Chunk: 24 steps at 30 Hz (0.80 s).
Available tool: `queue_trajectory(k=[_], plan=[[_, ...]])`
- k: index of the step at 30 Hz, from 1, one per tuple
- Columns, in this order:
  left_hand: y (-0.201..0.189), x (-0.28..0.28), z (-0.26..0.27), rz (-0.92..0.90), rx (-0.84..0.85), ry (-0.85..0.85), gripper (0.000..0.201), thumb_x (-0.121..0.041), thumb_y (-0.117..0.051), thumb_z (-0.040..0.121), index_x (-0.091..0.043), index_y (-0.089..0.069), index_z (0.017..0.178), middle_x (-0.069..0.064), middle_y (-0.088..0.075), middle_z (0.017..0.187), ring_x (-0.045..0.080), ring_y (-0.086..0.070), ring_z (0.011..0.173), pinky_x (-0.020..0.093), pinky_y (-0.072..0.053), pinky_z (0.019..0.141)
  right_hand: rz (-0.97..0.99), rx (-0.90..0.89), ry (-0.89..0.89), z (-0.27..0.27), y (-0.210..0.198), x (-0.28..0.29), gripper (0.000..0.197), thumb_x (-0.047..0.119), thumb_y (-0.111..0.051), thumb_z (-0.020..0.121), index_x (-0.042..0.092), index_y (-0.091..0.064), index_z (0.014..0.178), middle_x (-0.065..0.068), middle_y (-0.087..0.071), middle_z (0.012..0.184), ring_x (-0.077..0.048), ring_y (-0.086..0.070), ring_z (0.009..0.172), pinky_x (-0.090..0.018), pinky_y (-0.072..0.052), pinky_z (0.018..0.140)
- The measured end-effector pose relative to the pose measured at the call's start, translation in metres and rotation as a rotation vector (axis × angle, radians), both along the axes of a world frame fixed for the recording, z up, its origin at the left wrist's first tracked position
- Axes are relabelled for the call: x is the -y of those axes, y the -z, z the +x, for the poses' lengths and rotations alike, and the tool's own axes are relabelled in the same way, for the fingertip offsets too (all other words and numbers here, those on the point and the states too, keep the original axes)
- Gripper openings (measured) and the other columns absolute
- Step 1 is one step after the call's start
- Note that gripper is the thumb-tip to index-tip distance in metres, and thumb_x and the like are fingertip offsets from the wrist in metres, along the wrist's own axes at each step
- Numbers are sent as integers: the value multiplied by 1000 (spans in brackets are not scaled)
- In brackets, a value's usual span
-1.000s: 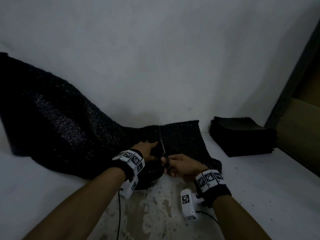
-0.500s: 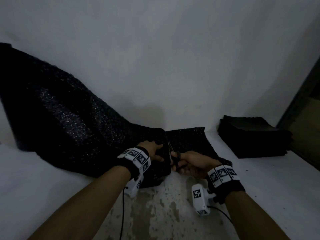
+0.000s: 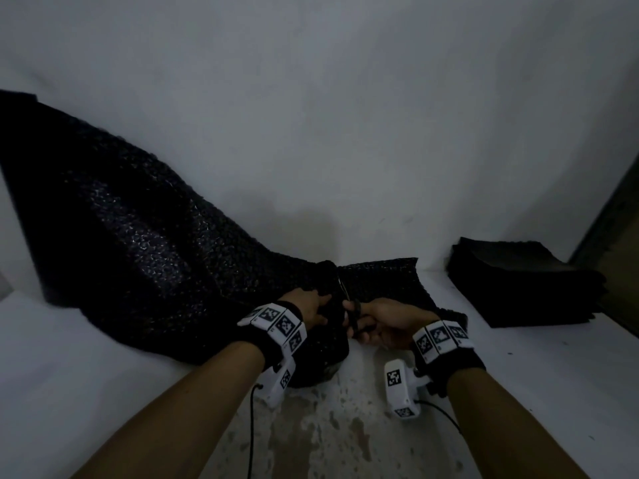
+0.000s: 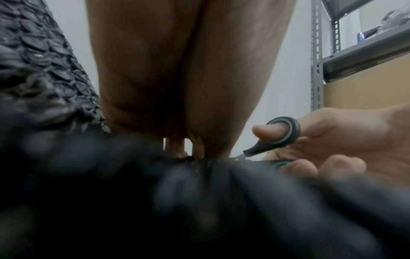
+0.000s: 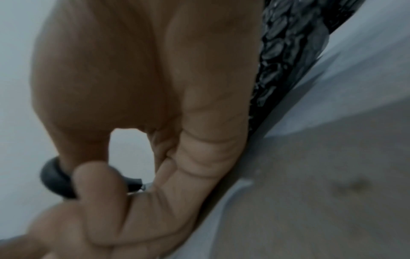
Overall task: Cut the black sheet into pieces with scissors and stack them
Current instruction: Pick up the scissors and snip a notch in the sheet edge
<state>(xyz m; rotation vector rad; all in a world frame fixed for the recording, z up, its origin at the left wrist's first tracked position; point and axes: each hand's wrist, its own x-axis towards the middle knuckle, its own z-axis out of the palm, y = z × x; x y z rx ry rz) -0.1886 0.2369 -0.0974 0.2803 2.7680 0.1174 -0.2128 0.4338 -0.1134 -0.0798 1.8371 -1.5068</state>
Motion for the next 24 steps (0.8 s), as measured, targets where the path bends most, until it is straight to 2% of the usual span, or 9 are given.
queue_trajectory(k=[5, 10, 15, 19, 22, 24], plan=[[2, -3, -1, -9, -17, -25, 58, -20, -42, 105, -20, -20, 158, 13, -32, 158, 32, -39, 139, 35, -32, 115, 38, -9, -19, -4, -5, 4, 45, 48, -68, 84, 3, -68, 92, -9, -68, 72, -14, -52, 52, -21, -41, 49], [3, -2, -4, 11, -24, -57, 52, -15, -40, 104, -15, -28, 155, 15, -43, 151, 33, -45, 133, 36, -36, 112, 26, 1, 2, -4, -5, 6, 39, 43, -63, 93, 5, -69, 87, -9, -67, 69, -14, -51, 50, -20, -38, 48], [3, 1, -3, 63, -63, -82, 55, -12, -38, 104, -17, -24, 157, 15, -41, 152, 34, -44, 134, 36, -36, 112, -13, 24, 19, 1, -3, 0, 54, 51, -72, 75, 0, -70, 92, -12, -68, 76, -14, -53, 54, -20, -42, 53], [6, 5, -6, 110, -80, -111, 51, -8, -39, 103, -13, -33, 153, 16, -45, 149, 33, -47, 132, 34, -37, 110, -107, 112, -77, 10, -6, -15, 73, 66, -73, 76, -1, -69, 105, -19, -68, 94, -20, -59, 71, -25, -48, 70], [9, 9, -8, 139, -76, -135, 54, -9, -40, 102, -15, -31, 155, 16, -42, 152, 36, -42, 135, 36, -34, 113, -131, 113, -123, 19, -11, -21, 84, 68, -80, 66, -3, -68, 109, -20, -68, 95, -19, -60, 73, -24, -51, 70], [10, 12, -8, 160, -82, -143, 55, -9, -41, 101, -17, -31, 155, 14, -41, 153, 36, -41, 136, 36, -34, 114, -144, 102, -123, 24, -14, -24, 82, 68, -76, 71, -3, -66, 110, -19, -68, 94, -18, -60, 70, -24, -52, 68]])
